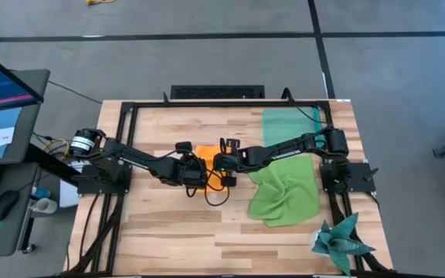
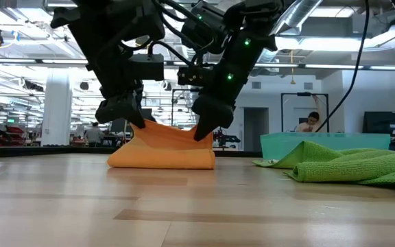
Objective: Roll microfiber towels into tight, uniform cylinder then place into a basket
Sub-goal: Fold the orange towel
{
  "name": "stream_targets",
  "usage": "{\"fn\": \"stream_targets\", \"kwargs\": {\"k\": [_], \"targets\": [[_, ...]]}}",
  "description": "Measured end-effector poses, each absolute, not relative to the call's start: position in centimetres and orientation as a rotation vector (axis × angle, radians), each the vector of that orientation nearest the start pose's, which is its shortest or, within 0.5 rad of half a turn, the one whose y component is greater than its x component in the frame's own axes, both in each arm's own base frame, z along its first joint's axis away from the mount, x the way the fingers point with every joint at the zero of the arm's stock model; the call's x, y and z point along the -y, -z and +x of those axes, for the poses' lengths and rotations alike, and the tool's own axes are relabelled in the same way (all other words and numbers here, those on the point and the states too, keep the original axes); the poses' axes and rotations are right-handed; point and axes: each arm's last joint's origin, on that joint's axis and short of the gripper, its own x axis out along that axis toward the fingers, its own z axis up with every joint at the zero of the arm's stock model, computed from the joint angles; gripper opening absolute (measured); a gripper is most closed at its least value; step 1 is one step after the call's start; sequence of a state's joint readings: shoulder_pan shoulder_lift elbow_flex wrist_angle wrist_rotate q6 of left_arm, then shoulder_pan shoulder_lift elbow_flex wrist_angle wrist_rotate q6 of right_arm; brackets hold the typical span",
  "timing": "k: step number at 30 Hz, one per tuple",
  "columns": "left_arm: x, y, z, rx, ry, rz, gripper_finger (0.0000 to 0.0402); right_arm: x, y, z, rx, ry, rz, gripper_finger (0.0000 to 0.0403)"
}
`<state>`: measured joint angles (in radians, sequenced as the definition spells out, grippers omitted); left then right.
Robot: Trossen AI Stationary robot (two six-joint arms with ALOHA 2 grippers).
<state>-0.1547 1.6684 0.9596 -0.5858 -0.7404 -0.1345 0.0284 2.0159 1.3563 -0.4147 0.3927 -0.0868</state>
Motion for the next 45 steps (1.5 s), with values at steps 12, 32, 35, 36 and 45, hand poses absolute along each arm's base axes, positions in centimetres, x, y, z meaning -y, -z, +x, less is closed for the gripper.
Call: {"fn": "stream_targets", "kwargs": {"k": [12, 32, 35, 36, 45], "targets": [[2.6, -16.7, 29.5, -1.136, -0.581, 0.455, 0.0037, 0.6, -15.6, 40.9, -1.065, 0.317, -0.263, 0.0010], [4.2, -16.7, 29.2, -1.127, -0.535, 0.468, 0.0101, 1.7, -15.8, 41.2, -1.038, 0.343, -0.242, 0.0041], [4.9, -16.9, 29.0, -1.130, -0.537, 0.456, 0.0101, 1.7, -15.8, 41.2, -1.039, 0.342, -0.243, 0.0069], [5.1, -17.1, 29.0, -1.129, -0.540, 0.447, 0.0101, 1.7, -15.8, 41.2, -1.039, 0.343, -0.244, 0.0078], [7.5, -17.7, 28.6, -1.087, -0.538, 0.387, 0.0101, 1.7, -15.7, 41.1, -1.048, 0.343, -0.246, 0.0154]]}}
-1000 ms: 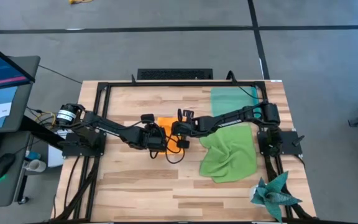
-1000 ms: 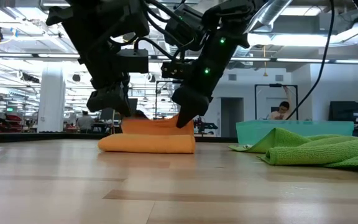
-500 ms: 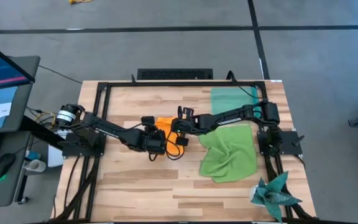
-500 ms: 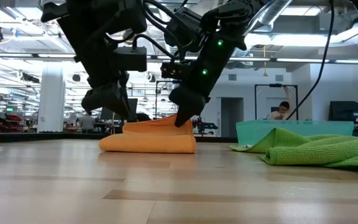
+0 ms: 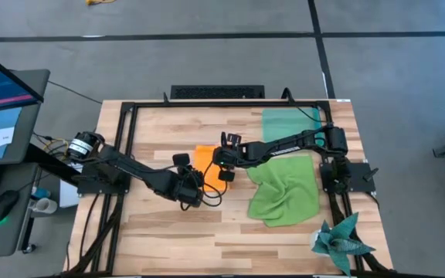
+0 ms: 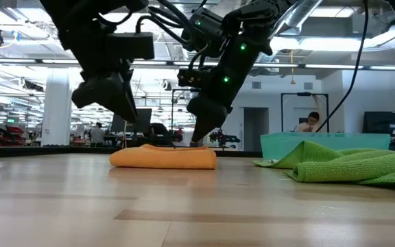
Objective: Roll microfiber towels into tight, uniform cylinder then place into a basket
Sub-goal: Fold the orange towel
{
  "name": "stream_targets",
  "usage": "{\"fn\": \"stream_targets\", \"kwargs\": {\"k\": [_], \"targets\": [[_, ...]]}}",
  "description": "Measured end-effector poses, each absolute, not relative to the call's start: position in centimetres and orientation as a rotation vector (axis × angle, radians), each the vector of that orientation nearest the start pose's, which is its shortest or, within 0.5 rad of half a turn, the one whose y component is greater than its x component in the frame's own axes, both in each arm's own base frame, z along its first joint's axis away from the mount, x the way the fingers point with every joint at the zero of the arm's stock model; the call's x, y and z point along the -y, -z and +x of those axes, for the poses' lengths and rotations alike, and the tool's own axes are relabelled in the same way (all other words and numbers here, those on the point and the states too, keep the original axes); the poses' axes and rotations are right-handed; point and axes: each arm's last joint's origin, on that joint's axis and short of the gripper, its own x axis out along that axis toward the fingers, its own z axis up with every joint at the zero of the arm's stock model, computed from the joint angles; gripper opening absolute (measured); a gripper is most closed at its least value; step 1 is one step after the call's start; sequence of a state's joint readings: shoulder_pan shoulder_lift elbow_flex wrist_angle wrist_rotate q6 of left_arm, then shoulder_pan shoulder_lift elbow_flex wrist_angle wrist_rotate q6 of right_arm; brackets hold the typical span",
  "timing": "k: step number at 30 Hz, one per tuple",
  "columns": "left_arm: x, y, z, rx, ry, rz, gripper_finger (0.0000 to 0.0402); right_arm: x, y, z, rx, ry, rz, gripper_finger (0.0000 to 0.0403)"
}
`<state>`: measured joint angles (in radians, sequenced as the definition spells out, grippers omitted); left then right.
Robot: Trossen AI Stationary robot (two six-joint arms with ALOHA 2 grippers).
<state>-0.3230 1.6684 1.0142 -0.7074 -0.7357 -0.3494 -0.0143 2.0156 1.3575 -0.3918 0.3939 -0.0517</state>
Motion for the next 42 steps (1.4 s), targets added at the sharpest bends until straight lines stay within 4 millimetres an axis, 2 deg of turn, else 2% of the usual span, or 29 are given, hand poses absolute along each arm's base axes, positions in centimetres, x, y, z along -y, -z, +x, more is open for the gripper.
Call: {"fn": "stream_targets", "kwargs": {"k": [4, 8, 12, 16, 21, 25, 34, 37, 42], "targets": [[8.1, -17.7, 28.2, -1.069, -0.570, 0.322, 0.0101, 1.6, -16.0, 40.6, -1.089, 0.337, -0.255, 0.0163], [8.3, -17.6, 28.2, -1.049, -0.591, 0.280, 0.0101, 0.9, -17.6, 39.4, -1.136, 0.334, -0.253, 0.0157], [7.9, -17.7, 28.6, -1.017, -0.608, 0.251, 0.0101, -0.5, -19.4, 37.8, -1.164, 0.310, -0.265, 0.0146], [7.3, -17.8, 29.1, -0.996, -0.626, 0.223, 0.0101, -2.2, -20.6, 35.7, -1.089, 0.290, -0.253, 0.0136], [7.3, -17.6, 29.3, -1.029, -0.560, 0.180, 0.0101, -4.8, -19.9, 33.2, -0.899, 0.240, -0.193, 0.0130], [7.4, -17.1, 29.4, -0.994, -0.547, 0.166, 0.0101, -6.5, -18.6, 32.8, -0.743, 0.186, -0.166, 0.0130], [7.2, -14.1, 28.3, -0.935, -0.504, 0.120, 0.0087, -7.5, -15.1, 35.4, -0.632, 0.148, -0.208, 0.0119], [7.1, -13.4, 28.0, -0.928, -0.483, 0.098, 0.0081, -7.4, -14.4, 36.3, -0.613, 0.153, -0.204, 0.0096], [7.0, -12.7, 27.6, -0.912, -0.480, 0.088, 0.0078, -7.3, -12.6, 36.7, -0.648, 0.140, -0.195, 0.0040]]}}
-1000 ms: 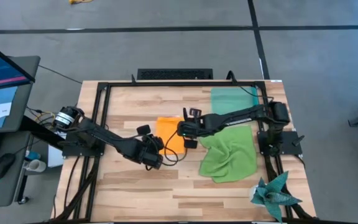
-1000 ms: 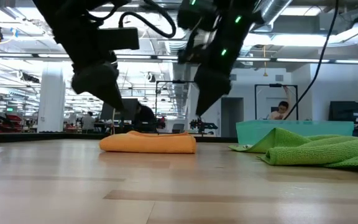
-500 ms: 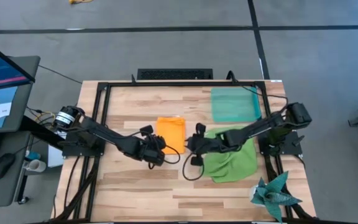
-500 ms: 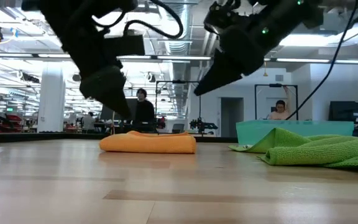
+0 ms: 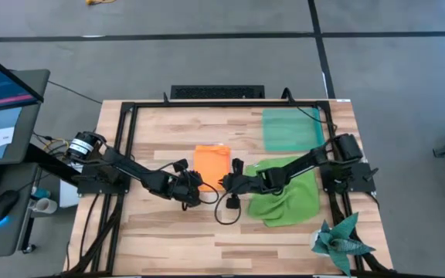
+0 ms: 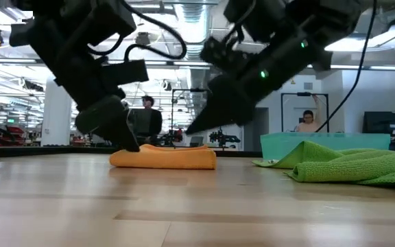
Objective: Roll microfiber towels into tight, uniform cylinder then place into a basket
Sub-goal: Fold the orange towel
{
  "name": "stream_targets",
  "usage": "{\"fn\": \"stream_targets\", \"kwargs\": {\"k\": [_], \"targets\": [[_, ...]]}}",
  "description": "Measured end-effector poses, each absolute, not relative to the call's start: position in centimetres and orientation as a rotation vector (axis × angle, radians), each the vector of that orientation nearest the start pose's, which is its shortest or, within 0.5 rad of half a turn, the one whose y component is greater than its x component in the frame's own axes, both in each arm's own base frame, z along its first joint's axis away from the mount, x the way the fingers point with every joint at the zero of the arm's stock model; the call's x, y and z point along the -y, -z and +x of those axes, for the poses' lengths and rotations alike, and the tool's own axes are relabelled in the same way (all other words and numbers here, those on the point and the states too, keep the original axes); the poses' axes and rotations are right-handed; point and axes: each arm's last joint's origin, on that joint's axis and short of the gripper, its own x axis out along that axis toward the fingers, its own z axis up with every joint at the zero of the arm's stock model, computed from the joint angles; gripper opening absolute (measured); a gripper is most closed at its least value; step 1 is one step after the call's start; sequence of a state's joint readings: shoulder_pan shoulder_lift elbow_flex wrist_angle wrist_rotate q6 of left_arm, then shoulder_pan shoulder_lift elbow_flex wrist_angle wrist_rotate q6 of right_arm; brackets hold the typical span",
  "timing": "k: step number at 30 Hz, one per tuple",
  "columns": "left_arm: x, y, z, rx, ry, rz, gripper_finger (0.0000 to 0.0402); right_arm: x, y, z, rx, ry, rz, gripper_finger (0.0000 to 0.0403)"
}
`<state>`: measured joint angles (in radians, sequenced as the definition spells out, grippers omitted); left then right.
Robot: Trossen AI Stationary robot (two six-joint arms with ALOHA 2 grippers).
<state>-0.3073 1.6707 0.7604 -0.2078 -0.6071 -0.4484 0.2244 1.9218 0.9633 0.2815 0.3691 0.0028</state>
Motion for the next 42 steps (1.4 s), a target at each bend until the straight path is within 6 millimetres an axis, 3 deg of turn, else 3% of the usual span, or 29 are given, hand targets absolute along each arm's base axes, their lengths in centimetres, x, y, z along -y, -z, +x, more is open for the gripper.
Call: {"fn": "stream_targets", "kwargs": {"k": [4, 8, 21, 28, 33, 42], "targets": [[7.0, -12.6, 27.4, -0.917, -0.481, 0.089, 0.0077, -7.3, -11.4, 36.9, -0.675, 0.101, -0.155, 0.0008], [7.0, -12.5, 27.4, -0.921, -0.474, 0.083, 0.0077, -7.3, -10.4, 36.9, -0.701, 0.110, -0.136, 0.0017], [7.1, -12.4, 27.4, -0.955, -0.414, 0.041, 0.0077, -6.5, -9.9, 36.6, -0.778, 0.152, -0.022, 0.0017], [6.7, -12.4, 27.5, -0.975, -0.388, 0.107, 0.0077, -6.5, -9.8, 36.5, -0.779, 0.169, 0.012, 0.0012], [6.8, -12.9, 27.9, -0.970, -0.363, 0.151, 0.0077, -6.9, -10.6, 36.3, -0.768, 0.158, 0.003, 0.0020], [9.6, -14.2, 28.5, -0.873, -0.307, 0.138, 0.0077, -7.1, -13.6, 36.2, -0.689, 0.125, -0.038, 0.0018]]}}
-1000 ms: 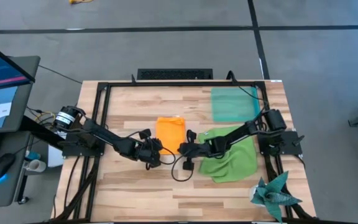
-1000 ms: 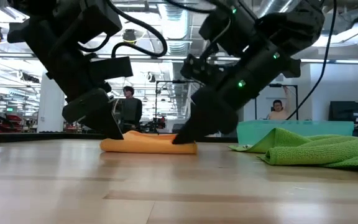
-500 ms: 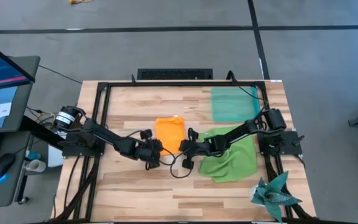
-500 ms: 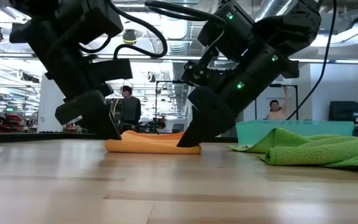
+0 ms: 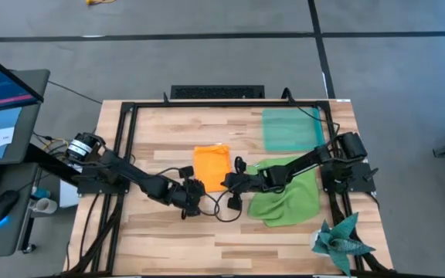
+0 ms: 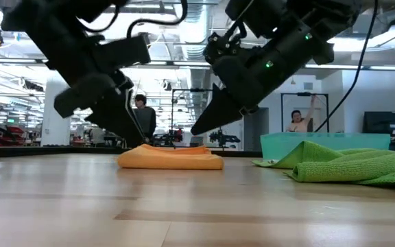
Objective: Roll microfiber towels into tight, uniform cylinder then place into a basket
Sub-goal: Fold the orange towel, then roll the orange towel
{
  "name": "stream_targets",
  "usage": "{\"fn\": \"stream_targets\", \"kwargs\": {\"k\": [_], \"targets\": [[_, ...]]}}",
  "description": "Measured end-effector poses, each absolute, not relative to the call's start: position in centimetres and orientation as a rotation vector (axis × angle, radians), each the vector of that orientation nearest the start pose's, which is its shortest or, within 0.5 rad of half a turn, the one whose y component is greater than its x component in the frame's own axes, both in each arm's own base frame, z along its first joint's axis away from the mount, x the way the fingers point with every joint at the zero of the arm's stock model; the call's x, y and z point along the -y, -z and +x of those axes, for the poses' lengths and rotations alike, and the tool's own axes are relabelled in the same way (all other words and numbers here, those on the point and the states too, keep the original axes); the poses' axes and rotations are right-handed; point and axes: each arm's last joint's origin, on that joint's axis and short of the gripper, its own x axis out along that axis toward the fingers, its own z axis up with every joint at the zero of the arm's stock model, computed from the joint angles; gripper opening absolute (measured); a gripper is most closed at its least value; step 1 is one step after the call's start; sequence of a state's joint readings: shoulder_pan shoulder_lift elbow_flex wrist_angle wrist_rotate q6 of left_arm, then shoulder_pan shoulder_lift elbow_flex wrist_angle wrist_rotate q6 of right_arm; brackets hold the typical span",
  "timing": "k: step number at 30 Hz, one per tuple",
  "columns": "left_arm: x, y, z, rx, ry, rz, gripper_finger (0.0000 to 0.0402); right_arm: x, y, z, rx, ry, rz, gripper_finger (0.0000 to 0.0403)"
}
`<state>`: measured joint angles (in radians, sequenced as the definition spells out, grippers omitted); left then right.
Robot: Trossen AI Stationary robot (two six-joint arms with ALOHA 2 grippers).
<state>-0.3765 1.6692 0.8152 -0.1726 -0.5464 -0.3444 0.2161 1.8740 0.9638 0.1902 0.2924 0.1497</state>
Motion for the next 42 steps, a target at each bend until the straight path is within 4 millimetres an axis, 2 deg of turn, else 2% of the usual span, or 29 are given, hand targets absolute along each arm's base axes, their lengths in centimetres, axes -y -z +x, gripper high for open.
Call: {"fn": "stream_targets", "kwargs": {"k": [3, 8, 11, 15, 21, 27, 33, 37, 42], "targets": [[9.9, -13.9, 28.5, -0.868, -0.317, 0.126, 0.0077, -7.1, -13.2, 36.2, -0.699, 0.121, -0.052, 0.0015], [9.7, -12.6, 28.6, -0.885, -0.391, 0.103, 0.0077, -7.1, -10.6, 36.2, -0.778, 0.123, -0.080, 0.0016], [9.8, -11.6, 28.7, -0.904, -0.411, 0.072, 0.0077, -7.0, -9.8, 36.4, -0.789, 0.128, -0.083, 0.0015], [9.9, -10.8, 28.8, -0.915, -0.429, 0.047, 0.0077, -7.0, -9.8, 36.3, -0.797, 0.125, -0.082, 0.0012], [9.9, -11.2, 28.6, -0.921, -0.413, 0.051, 0.0077, -7.0, -10.2, 36.3, -0.797, 0.125, -0.078, 0.0016], [10.8, -12.8, 27.5, -0.901, -0.394, 0.103, 0.0077, -7.4, -12.1, 35.9, -0.772, 0.110, -0.080, 0.0016], [12.3, -15.2, 25.6, -0.829, -0.401, 0.167, 0.0077, -8.3, -16.7, 34.0, -0.744, 0.120, -0.164, 0.0019], [14.1, -16.7, 24.4, -0.741, -0.358, 0.259, 0.0077, -9.9, -19.7, 31.9, -0.711, 0.149, -0.277, 0.0017], [16.5, -17.3, 23.7, -0.621, -0.315, 0.410, 0.0077, -12.7, -20.6, 30.1, -0.689, 0.116, -0.400, 0.0020]]}}
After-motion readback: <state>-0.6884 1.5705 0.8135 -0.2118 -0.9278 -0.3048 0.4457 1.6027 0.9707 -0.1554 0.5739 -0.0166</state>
